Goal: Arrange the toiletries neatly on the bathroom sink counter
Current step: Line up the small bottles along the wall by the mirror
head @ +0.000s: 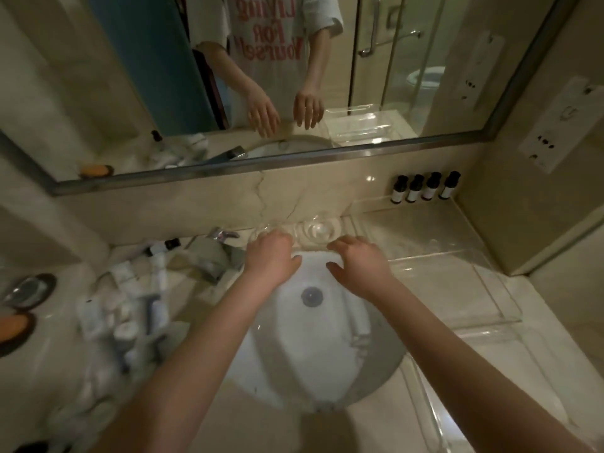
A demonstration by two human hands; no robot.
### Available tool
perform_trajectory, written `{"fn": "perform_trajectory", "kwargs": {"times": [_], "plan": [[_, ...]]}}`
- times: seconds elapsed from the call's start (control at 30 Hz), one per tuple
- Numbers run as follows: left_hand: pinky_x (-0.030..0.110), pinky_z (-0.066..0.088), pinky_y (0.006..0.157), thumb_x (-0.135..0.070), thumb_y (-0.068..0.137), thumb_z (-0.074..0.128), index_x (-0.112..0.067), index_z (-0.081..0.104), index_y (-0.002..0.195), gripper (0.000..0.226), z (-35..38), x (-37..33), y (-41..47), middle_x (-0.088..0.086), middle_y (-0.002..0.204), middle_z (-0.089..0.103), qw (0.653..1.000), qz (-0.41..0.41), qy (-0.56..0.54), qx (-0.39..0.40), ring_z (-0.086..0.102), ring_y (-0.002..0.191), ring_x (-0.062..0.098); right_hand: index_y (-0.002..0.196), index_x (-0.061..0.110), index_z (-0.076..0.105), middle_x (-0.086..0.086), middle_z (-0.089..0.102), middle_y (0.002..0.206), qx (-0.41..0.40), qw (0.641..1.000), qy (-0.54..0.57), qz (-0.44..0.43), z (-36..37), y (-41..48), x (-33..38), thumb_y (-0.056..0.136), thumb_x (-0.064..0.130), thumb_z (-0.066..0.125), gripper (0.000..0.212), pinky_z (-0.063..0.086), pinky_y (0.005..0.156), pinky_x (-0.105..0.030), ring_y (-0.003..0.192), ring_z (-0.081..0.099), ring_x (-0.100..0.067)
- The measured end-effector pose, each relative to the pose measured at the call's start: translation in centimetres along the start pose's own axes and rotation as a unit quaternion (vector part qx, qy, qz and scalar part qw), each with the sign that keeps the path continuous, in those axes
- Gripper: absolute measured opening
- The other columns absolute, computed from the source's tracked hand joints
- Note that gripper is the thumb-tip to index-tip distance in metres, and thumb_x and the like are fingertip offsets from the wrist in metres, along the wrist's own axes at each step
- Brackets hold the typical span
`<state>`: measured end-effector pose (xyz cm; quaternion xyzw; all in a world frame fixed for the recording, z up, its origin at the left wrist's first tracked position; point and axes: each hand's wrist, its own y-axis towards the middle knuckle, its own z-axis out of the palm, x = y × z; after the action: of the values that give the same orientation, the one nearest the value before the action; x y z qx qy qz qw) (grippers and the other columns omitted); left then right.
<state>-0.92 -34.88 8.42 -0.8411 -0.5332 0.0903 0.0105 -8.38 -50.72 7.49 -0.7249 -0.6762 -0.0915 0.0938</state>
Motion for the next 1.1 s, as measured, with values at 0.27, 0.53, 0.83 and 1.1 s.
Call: {"fn": "perform_trajectory", "kwargs": {"times": [0.27,0.53,0.83,1.1], "plan": [[0.036,0.046,0.087,-0.042,0.089,0.050,-0.013,0.059,0.116,0.041,3.5,10.4,-8.6,0.007,0.118,0.058,0.991,-0.124,-0.053,0.019,0.054,0.110,0.027,0.130,0.021,0.052,-0.001,0.056,0.132,0.078,0.993,0.029,-0.080,6.5,-1.2,10.2,0.090,0.033,0.052,0.041,0.045,0.093,-0.035,0.117,0.051,-0.025],[0.038,0.049,0.089,-0.038,0.089,0.053,-0.014,0.060,0.116,0.037,5.8,19.6,-16.4,0.009,0.119,0.058,0.960,-0.262,-0.099,0.008,0.055,0.111,0.028,0.128,0.020,0.053,-0.004,0.057,0.127,0.143,0.973,0.011,-0.183,11.1,-0.3,19.9,0.090,0.032,0.051,0.040,0.046,0.089,-0.037,0.112,0.052,-0.027],[0.040,0.038,0.100,-0.040,0.087,0.056,-0.012,0.042,0.134,0.056,6.0,29.4,-25.5,0.012,0.142,0.037,0.894,-0.440,-0.079,0.023,0.039,0.126,0.032,0.120,0.016,0.056,-0.010,0.059,0.117,0.186,0.942,-0.009,-0.279,14.2,0.6,28.9,0.089,0.030,0.052,0.035,0.048,0.085,-0.039,0.104,0.055,-0.030],[0.029,0.038,0.080,-0.022,0.092,0.054,0.000,0.056,0.110,0.028,7.1,31.6,-29.0,0.015,0.111,0.053,0.881,-0.441,-0.168,0.037,0.054,0.106,0.030,0.127,0.018,0.053,-0.008,0.057,0.127,0.225,0.927,-0.006,-0.302,15.5,0.5,32.1,0.091,0.031,0.052,0.038,0.046,0.093,-0.041,0.114,0.053,-0.029]]}}
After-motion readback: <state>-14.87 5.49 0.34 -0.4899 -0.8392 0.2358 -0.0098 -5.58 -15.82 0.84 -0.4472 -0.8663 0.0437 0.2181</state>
